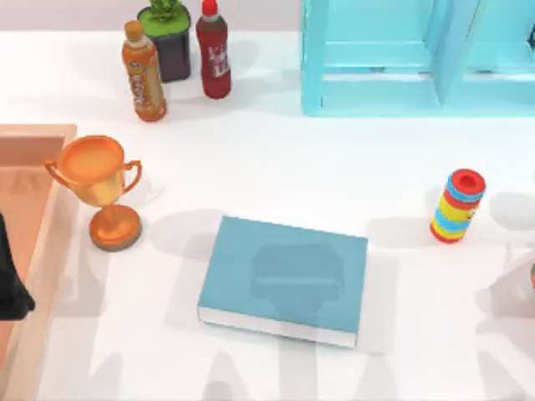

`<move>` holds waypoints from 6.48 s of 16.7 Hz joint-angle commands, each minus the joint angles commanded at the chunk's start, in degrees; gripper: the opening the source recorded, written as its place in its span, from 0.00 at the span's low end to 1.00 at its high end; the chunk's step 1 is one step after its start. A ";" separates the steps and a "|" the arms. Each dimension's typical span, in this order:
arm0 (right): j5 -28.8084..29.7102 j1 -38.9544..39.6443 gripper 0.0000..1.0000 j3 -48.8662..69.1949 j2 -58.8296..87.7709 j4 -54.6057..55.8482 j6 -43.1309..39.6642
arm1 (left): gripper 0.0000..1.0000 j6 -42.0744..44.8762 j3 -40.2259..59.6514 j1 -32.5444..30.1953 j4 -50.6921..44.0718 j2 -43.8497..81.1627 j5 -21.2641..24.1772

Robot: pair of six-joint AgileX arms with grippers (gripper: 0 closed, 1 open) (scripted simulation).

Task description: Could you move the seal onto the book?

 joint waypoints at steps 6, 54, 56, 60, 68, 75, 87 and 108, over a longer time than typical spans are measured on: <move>0.00 0.00 1.00 0.00 0.00 0.00 0.00 | 1.00 -0.03 0.52 0.15 -0.36 0.53 0.01; 0.00 0.00 1.00 0.00 0.00 0.00 0.00 | 1.00 16.71 72.53 15.41 -49.44 112.86 0.20; 0.00 0.00 1.00 0.00 0.00 0.00 0.00 | 0.92 16.71 72.53 15.41 -49.44 112.86 0.20; 0.00 0.00 1.00 0.00 0.00 0.00 0.00 | 0.62 16.71 72.53 15.41 -49.44 112.86 0.20; 0.00 0.00 1.00 0.00 0.00 0.00 0.00 | 0.02 16.71 72.53 15.41 -49.44 112.86 0.20; 0.00 0.00 1.00 0.00 0.00 0.00 0.00 | 0.00 16.71 72.53 15.41 -49.44 112.86 0.20; 0.00 0.00 1.00 0.00 0.00 0.00 0.00 | 0.00 3.98 91.48 4.28 -52.67 109.19 -4.39; 0.00 0.00 1.00 0.00 0.00 0.00 0.00 | 0.00 -17.45 100.54 -17.46 -78.25 105.71 3.95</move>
